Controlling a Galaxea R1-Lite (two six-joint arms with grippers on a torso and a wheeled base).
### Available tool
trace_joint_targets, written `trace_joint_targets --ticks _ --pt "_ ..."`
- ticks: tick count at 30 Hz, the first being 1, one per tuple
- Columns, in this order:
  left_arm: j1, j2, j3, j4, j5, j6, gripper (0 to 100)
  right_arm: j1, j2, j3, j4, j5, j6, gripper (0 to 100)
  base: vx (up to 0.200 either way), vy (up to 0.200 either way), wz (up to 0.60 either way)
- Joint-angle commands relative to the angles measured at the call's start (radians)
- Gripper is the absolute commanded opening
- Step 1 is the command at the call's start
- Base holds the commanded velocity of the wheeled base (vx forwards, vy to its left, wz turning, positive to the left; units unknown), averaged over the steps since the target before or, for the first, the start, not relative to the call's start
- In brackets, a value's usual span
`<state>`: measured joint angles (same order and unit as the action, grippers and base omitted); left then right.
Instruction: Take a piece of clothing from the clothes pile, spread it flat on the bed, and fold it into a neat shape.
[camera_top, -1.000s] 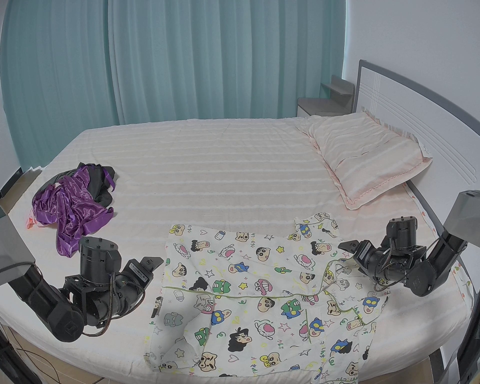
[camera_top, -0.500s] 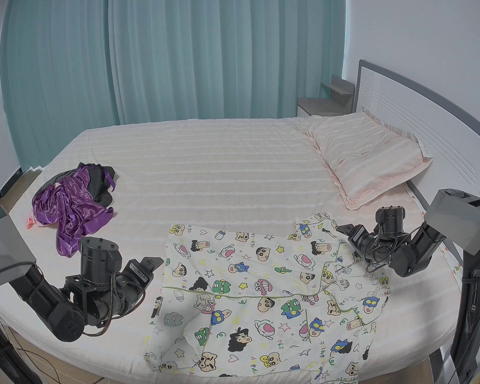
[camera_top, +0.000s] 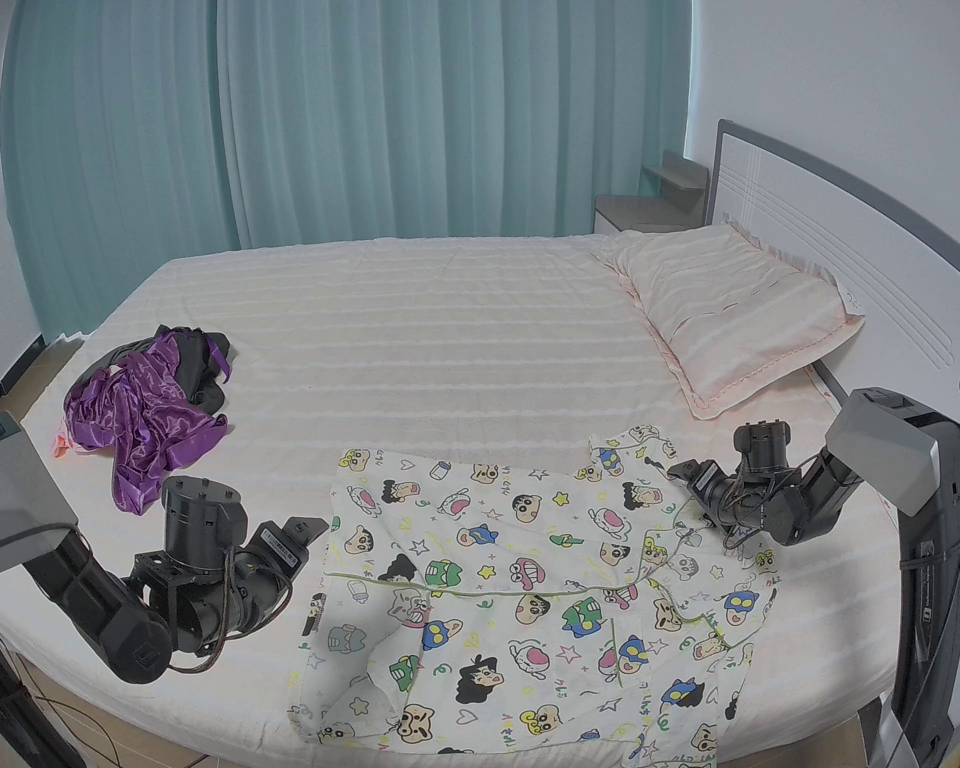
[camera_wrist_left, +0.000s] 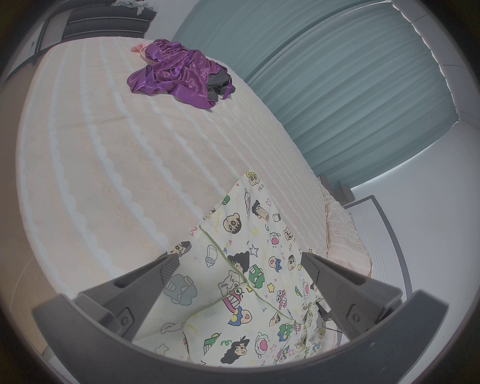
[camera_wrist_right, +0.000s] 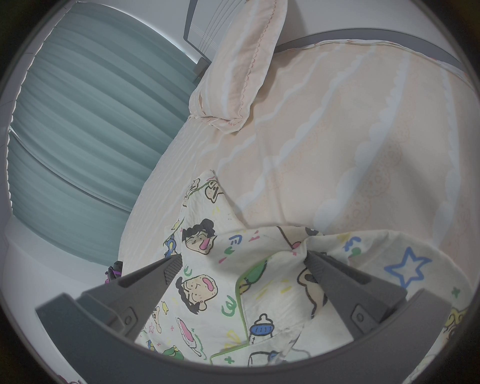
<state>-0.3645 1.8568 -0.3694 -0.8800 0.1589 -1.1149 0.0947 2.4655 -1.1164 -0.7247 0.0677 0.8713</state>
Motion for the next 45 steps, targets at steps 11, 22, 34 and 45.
trace_joint_targets --ticks 11,22,34,45 --pt "-0.016 -0.013 0.009 -0.001 -0.004 -0.005 100 0.033 -0.355 0.333 -0.065 0.0 -0.003 100 0.0 0.0 0.0" --pt "-0.174 0.045 0.075 -0.001 -0.076 -0.057 100 0.166 -0.6 0.79 -0.2 0.006 0.1 100 0.0 0.0 0.0" --pt "-0.183 0.186 0.058 -0.005 -0.153 -0.072 100 0.178 -0.49 0.865 -0.38 0.027 0.068 100 0.0 0.0 0.0" --pt "-0.327 0.295 -0.016 0.001 -0.002 -0.063 100 0.171 -0.485 0.932 -0.513 0.026 0.06 100 0.0 0.0 0.0"
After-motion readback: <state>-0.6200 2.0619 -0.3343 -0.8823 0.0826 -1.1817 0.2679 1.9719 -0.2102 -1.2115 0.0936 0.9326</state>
